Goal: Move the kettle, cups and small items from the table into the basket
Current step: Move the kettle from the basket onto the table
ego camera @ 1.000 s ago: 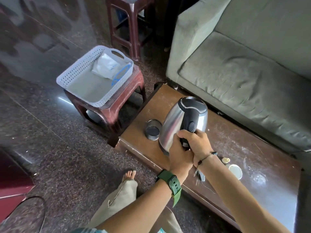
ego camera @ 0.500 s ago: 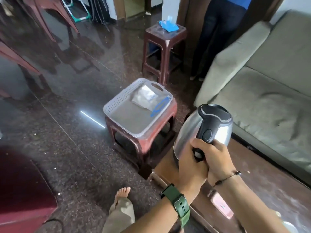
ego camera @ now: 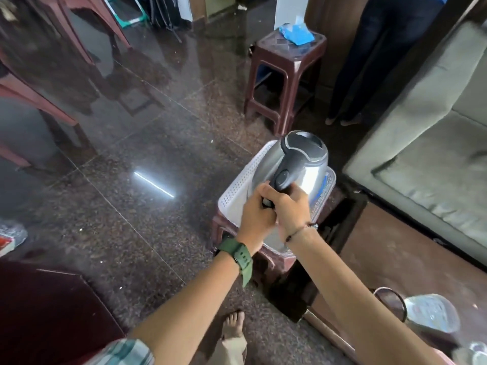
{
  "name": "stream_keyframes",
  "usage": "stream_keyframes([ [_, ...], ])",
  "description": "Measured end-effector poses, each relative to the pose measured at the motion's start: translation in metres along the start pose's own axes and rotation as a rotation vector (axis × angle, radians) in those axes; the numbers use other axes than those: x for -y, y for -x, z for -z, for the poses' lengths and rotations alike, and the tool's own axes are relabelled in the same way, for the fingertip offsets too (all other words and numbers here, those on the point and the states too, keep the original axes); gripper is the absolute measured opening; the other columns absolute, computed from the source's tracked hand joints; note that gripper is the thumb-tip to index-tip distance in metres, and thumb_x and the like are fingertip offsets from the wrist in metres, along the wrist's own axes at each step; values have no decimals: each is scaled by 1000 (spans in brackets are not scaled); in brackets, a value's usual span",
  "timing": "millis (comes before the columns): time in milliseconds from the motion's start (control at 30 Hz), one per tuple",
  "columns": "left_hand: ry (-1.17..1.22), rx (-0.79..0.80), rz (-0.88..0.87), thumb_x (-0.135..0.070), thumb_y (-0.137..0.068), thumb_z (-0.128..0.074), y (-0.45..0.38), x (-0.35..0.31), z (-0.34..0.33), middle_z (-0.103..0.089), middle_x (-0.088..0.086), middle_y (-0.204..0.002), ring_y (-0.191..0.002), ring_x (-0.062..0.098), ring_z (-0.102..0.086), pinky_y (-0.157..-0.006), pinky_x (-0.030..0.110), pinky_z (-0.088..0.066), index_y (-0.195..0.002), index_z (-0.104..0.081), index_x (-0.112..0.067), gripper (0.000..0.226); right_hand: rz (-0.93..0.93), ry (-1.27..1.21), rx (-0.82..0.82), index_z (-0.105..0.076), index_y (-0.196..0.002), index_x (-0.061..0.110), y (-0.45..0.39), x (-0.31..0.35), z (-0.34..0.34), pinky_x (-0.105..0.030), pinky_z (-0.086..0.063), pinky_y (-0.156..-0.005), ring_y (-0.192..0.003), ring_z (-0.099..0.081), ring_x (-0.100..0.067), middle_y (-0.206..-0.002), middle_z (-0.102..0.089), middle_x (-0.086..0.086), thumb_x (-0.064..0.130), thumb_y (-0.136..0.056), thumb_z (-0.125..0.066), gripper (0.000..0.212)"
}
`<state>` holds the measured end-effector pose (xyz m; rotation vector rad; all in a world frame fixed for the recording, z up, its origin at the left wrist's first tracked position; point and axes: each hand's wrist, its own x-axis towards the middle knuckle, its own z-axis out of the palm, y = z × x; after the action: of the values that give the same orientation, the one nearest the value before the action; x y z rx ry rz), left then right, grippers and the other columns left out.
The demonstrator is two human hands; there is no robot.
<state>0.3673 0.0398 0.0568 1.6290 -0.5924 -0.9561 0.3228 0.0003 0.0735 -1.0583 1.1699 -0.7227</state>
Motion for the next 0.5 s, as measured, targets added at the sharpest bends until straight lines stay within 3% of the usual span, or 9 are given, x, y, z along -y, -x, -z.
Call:
stream_keyframes([
  [133, 48, -17, 16, -1, -89, -45, -42, 27, 36, -68, 9, -103, -98, 21, -64, -88, 41, -54, -99, -62, -20, 27, 4, 71, 25, -62, -94, 15, -30, -22, -47, -32, -54, -78, -84, -65, -17, -89, -70, -4, 8, -74, -71, 23],
  [300, 133, 42, 60, 9, -91, -42, -71, 50, 56, -65, 7, -101, -94, 16, -62, -82, 21, -55, -110, -58, -7, 30, -25, 167, -18, -60, -101, 10, -54, -47, -74, -36, -54, -88, -89, -64, -22, -94, -67, -6, 11, -75, -72, 29],
  [367, 156, 58, 81, 9, -91, -41, -76, 59, 59, -63, 10, -106, -95, 17, -62, -81, 19, -56, -115, -57, -4, 32, -44, 189, -39, -61, -103, 9, -60, -58, -77, -38, -54, -89, -91, -65, -23, -97, -69, -6, 15, -74, -73, 32],
  [500, 193, 92, 104, -4, -87, -48, -73, 66, 61, -65, 2, -104, -106, 21, -61, -90, 29, -51, -103, -60, -26, 30, -65, 216, -25, -58, -105, 7, -60, -77, -78, -40, -54, -89, -95, -65, -23, -102, -69, -9, 17, -73, -74, 37],
])
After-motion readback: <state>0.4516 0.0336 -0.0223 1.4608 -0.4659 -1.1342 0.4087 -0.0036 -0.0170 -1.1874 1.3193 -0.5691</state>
